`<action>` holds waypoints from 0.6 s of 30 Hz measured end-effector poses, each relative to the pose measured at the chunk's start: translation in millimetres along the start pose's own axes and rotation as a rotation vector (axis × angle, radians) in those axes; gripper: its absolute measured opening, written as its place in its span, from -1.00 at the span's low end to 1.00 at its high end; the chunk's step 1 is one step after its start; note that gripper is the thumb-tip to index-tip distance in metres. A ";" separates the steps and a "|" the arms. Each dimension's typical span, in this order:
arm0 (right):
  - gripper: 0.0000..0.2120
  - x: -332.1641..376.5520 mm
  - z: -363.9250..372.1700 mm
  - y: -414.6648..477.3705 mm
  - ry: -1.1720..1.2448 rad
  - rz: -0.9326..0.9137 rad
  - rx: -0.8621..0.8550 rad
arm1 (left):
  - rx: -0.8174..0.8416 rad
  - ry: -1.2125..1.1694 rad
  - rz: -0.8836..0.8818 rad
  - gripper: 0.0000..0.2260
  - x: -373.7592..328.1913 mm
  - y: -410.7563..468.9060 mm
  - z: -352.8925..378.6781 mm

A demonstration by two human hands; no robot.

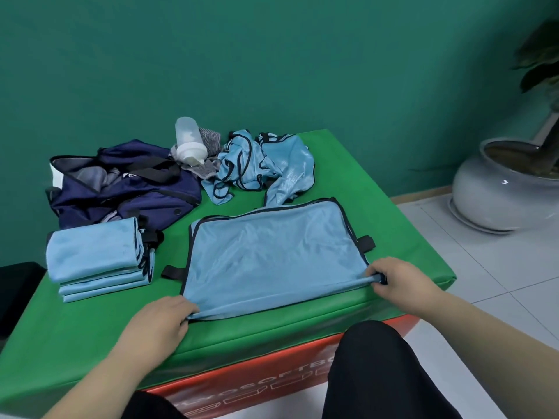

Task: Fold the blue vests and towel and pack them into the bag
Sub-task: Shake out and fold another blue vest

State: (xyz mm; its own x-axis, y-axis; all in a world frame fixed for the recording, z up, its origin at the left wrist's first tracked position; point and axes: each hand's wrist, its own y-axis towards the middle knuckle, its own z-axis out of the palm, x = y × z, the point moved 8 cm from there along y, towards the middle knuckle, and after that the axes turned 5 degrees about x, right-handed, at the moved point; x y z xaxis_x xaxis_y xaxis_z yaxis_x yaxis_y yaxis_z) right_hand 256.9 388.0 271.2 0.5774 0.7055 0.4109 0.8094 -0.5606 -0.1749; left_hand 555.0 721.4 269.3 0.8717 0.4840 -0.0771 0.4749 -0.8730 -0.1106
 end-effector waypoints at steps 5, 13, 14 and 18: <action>-0.79 3.7 -3.4 -13.6 0.017 0.034 0.074 | 0.012 -0.052 0.027 -0.75 -4.7 -22.0 -9.3; -0.81 26.8 -28.7 -35.8 0.074 0.030 0.110 | 0.073 -0.180 0.065 -0.73 -12.2 -61.9 -40.7; -0.81 30.0 -33.5 -38.2 0.087 0.032 0.104 | 0.082 -0.191 0.070 -0.72 -13.2 -65.3 -46.6; -0.81 35.0 -47.0 -44.5 0.107 0.058 0.093 | 0.110 -0.219 0.103 -0.74 -18.1 -76.8 -69.2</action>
State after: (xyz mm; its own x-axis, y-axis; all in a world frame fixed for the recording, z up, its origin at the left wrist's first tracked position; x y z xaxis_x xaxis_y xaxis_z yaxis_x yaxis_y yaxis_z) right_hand 236.1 417.3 335.4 0.6126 0.6201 0.4902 0.7845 -0.5528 -0.2812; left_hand 511.1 775.6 347.8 0.8620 0.4048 -0.3051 0.3585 -0.9124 -0.1975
